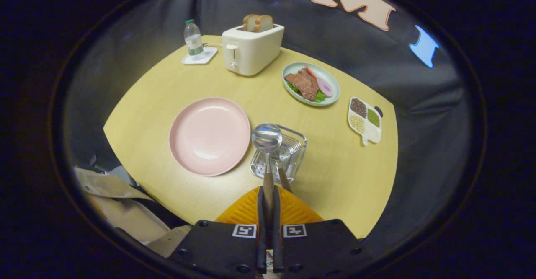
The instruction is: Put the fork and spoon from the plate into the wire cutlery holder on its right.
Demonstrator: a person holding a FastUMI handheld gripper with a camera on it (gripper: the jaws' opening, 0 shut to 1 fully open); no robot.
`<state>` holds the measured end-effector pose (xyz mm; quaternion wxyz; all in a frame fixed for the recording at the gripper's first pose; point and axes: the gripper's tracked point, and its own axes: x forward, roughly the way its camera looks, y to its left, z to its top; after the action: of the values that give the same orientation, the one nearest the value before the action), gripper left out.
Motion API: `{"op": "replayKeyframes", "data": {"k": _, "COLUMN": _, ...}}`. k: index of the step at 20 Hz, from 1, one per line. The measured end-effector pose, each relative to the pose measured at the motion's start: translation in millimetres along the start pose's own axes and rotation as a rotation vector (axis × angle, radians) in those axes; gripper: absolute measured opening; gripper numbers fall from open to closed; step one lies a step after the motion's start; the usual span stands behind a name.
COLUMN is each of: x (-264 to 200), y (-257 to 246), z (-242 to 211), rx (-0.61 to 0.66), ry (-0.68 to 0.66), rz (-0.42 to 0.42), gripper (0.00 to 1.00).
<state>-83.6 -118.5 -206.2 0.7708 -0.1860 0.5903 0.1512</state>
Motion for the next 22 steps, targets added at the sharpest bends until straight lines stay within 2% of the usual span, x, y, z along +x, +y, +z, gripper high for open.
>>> {"op": "replayKeyframes", "data": {"k": 3, "x": 4, "y": -7, "z": -2, "rx": -0.041, "ry": 0.075, "rz": 0.024, "gripper": 0.09}}
{"op": "replayKeyframes", "data": {"k": 8, "x": 17, "y": -7, "z": 2, "rx": -0.031, "ry": 0.162, "rz": 0.055, "gripper": 0.09}}
{"op": "replayKeyframes", "data": {"k": 9, "x": 18, "y": -5, "z": 2, "rx": -0.022, "ry": 0.17, "rz": 0.062, "gripper": 0.09}}
{"op": "replayKeyframes", "data": {"k": 10, "x": 19, "y": -4, "z": 4, "rx": -0.011, "ry": 0.171, "rz": 0.067, "gripper": 0.14}}
{"op": "replayKeyframes", "data": {"k": 13, "x": 21, "y": 0, "z": 13, "rx": 0.003, "ry": 0.15, "rz": 0.072, "gripper": 0.14}}
{"op": "replayKeyframes", "data": {"k": 17, "x": 16, "y": 8, "z": 23, "rx": 0.074, "ry": 0.059, "rz": 0.083, "gripper": 0.85}}
{"op": "replayKeyframes", "data": {"k": 18, "x": 15, "y": 11, "z": 30, "rx": 0.105, "ry": 0.021, "rz": 0.082, "gripper": 1.0}}
{"op": "replayKeyframes", "data": {"k": 22, "x": -1, "y": 24, "z": 48, "rx": 0.22, "ry": -0.146, "rz": 0.067, "gripper": 1.0}}
